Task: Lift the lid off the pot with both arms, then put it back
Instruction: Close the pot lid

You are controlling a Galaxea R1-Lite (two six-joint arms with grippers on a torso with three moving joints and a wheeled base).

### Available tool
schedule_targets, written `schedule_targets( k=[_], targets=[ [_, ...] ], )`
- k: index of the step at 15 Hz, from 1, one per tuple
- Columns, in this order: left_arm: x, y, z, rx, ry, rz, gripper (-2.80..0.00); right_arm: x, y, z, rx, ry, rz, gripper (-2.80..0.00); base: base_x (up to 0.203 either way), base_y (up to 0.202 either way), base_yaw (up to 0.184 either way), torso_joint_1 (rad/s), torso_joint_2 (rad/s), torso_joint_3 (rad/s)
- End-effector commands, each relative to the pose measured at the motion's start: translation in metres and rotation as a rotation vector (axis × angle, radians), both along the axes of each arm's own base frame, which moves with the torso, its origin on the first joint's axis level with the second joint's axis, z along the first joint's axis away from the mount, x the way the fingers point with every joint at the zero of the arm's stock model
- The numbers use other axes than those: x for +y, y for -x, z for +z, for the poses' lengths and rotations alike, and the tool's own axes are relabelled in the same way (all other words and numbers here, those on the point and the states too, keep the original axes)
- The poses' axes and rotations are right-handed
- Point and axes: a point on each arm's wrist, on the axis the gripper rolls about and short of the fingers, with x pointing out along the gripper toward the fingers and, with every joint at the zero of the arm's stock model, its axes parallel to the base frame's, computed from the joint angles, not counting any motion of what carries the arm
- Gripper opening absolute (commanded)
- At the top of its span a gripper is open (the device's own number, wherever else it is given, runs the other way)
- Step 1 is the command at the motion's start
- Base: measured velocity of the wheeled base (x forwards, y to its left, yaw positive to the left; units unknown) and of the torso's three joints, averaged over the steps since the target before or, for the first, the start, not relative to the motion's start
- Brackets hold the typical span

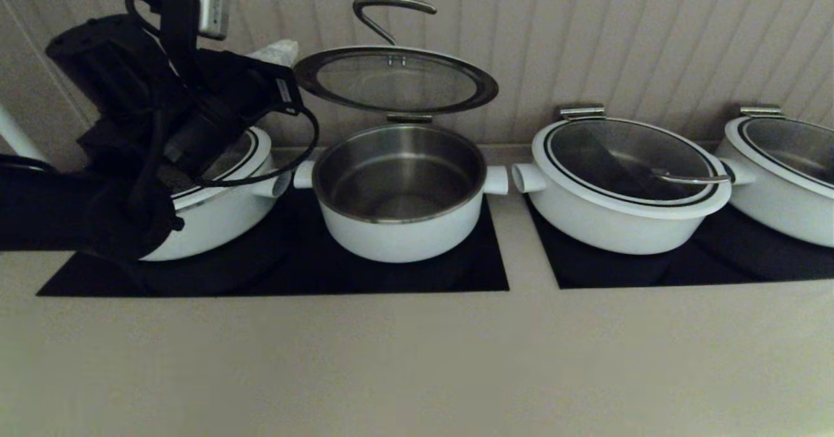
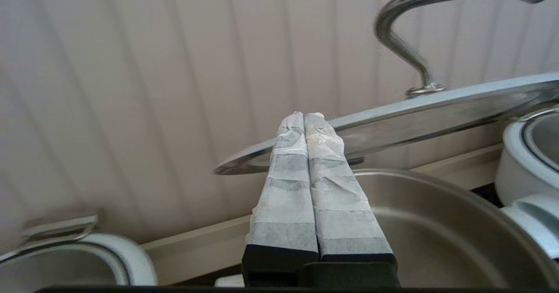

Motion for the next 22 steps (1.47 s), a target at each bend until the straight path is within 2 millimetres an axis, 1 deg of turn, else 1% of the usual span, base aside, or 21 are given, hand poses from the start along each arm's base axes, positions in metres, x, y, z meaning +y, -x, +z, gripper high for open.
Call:
schedule_targets(
  k=[1,4,7,8,10,13,16,20,22],
  targets=[
    [0.011,0.007,0.013,-0.027,-0.003,0.024,-2.80,0.000,0.000,0.000,0.001,0.001,0.001,-2.80,0.000,0.000,0.000,0.000,0.00,0.000],
    [0.021,0.005,0.031,-0.050,-0.031,0.016,-2.80,0.000,0.000,0.000,0.001,0.001,0.001,-2.80,0.000,0.000,0.000,0.000,0.00,0.000],
    [0.023,0.004,0.055,-0.073,-0.095,-0.025,-2.80,0.000,0.000,0.000,0.001,0.001,0.001,-2.80,0.000,0.000,0.000,0.000,0.00,0.000],
    [0.023,0.003,0.060,-0.073,-0.131,-0.051,-2.80,0.000,0.000,0.000,0.001,0.001,0.001,-2.80,0.000,0.000,0.000,0.000,0.00,0.000],
    [0.023,0.002,0.062,-0.067,-0.218,-0.096,-2.80,0.000,0.000,0.000,0.001,0.001,0.001,-2.80,0.000,0.000,0.000,0.000,0.00,0.000],
    [0.033,0.002,0.061,-0.086,-0.303,-0.114,-2.80,0.000,0.000,0.000,0.001,0.001,0.001,-2.80,0.000,0.000,0.000,0.000,0.00,0.000],
    [0.036,-0.002,0.059,-0.084,-0.317,-0.107,-2.80,0.000,0.000,0.000,0.001,0.001,0.001,-2.80,0.000,0.000,0.000,0.000,0.00,0.000],
    [0.034,-0.015,0.060,-0.103,-0.333,-0.099,-2.80,0.000,0.000,0.000,0.001,0.001,0.001,-2.80,0.000,0.000,0.000,0.000,0.00,0.000],
    [0.030,-0.027,0.056,-0.103,-0.343,-0.115,-2.80,0.000,0.000,0.000,0.001,0.001,0.001,-2.80,0.000,0.000,0.000,0.000,0.00,0.000]
  ],
)
